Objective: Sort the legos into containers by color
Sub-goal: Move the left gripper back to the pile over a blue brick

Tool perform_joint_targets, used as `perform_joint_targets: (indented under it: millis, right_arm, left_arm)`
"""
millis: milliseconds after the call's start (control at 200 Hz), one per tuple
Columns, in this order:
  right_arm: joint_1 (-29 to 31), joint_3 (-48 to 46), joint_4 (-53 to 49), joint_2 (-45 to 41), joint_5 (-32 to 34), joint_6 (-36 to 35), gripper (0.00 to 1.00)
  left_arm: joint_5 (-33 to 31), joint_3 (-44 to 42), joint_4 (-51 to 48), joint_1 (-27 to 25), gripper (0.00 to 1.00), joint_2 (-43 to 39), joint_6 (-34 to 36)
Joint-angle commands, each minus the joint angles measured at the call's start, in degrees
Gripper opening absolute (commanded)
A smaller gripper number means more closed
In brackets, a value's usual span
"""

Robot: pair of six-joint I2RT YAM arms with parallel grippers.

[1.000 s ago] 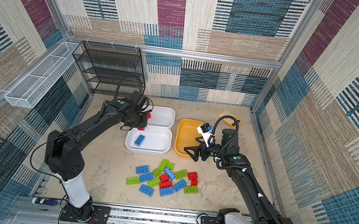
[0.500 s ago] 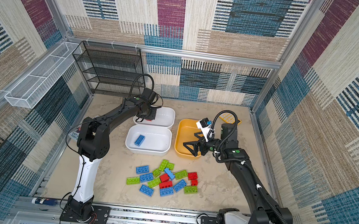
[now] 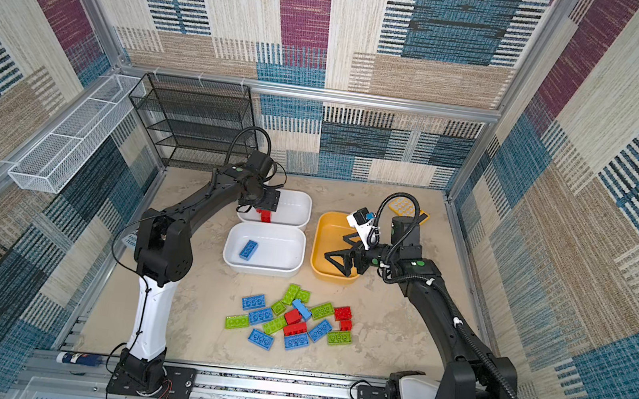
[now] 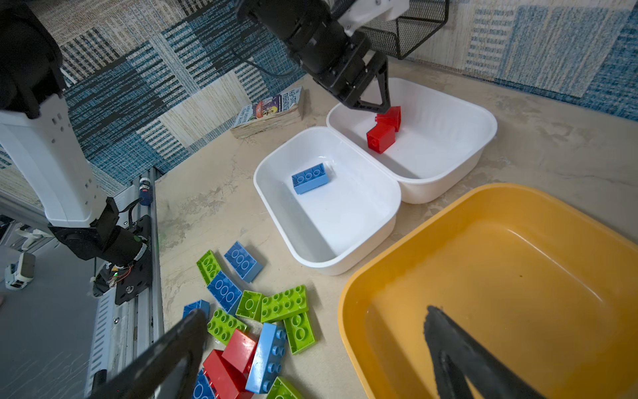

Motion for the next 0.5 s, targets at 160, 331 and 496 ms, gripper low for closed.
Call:
perform_joint_targets:
  millis: [160, 331, 496]
  right_arm:
    - [0.5, -1.3, 0.1, -1.1, -1.4, -0.3, 0.99]
    - [0.8, -2.6, -0.4, -1.9, -2.0, -0.2, 0.99]
    - [1.1, -3.4, -0.8, -2.4, -2.3, -0.8, 0.99]
  left_arm:
    - [11.1, -16.9, -4.1, -0.9, 0.85, -17.3, 8.5]
    - [15.0, -31.6, -3.8, -1.1, 0.85, -30.7, 19.7]
    - [23.8, -43.8, -3.0, -1.7, 0.83, -41.9, 29.1]
